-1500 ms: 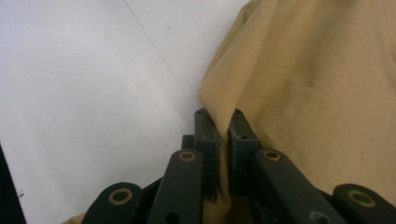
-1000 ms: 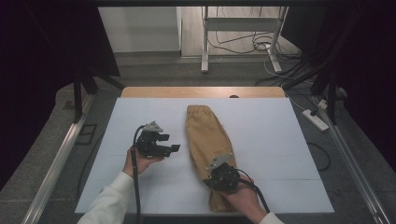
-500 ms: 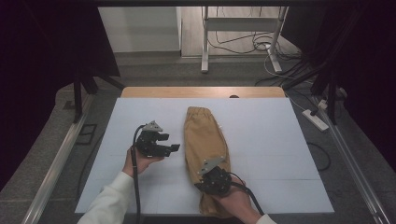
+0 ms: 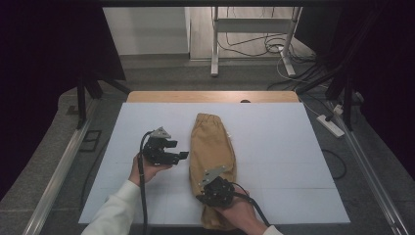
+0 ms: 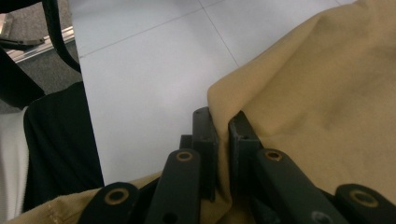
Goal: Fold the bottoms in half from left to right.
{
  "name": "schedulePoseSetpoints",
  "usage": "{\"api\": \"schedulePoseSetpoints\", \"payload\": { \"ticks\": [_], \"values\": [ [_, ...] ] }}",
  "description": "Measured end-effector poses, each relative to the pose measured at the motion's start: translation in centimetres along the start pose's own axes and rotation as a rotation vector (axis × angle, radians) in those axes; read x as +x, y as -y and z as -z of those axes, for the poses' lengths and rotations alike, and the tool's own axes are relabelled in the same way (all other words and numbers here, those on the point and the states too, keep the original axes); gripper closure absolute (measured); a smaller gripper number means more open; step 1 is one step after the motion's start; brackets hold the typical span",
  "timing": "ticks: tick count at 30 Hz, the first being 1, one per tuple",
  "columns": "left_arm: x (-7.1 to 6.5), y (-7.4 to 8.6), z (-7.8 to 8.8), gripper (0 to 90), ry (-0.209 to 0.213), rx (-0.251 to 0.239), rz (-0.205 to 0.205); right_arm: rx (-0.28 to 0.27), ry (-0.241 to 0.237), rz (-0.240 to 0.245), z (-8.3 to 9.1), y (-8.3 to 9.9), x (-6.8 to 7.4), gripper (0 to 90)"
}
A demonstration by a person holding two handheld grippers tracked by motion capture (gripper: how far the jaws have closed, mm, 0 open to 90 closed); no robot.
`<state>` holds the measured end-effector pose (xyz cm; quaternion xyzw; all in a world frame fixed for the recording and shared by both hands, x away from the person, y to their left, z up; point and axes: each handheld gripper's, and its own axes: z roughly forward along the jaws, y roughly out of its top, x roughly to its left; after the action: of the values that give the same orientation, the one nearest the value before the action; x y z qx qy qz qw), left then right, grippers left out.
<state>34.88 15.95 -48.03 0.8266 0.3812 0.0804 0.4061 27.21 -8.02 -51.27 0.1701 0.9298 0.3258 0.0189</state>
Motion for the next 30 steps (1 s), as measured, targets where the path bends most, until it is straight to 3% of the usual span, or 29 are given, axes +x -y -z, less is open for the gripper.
{"api": "schedulePoseSetpoints", "payload": {
  "ticks": [4,8,11,30],
  "values": [
    [0.0,0.0,0.1,29.5,-0.002,-0.001,-0.002,-0.030,-0.012,-0.011,0.5,-0.1,0.1,65.6],
    [0.0,0.0,0.1,29.5,-0.003,-0.003,0.001,-0.111,0.033,-0.008,2.3,-0.6,-0.1,49.4],
    [0.1,0.0,0.1,29.1,-0.005,-0.003,0.004,-0.175,0.041,-0.039,3.9,-0.7,-1.0,43.1],
    [0.0,0.2,-0.3,27.4,0.009,-0.002,0.008,-0.224,0.104,-0.153,5.4,1.9,-7.5,35.0]
  ]
}}
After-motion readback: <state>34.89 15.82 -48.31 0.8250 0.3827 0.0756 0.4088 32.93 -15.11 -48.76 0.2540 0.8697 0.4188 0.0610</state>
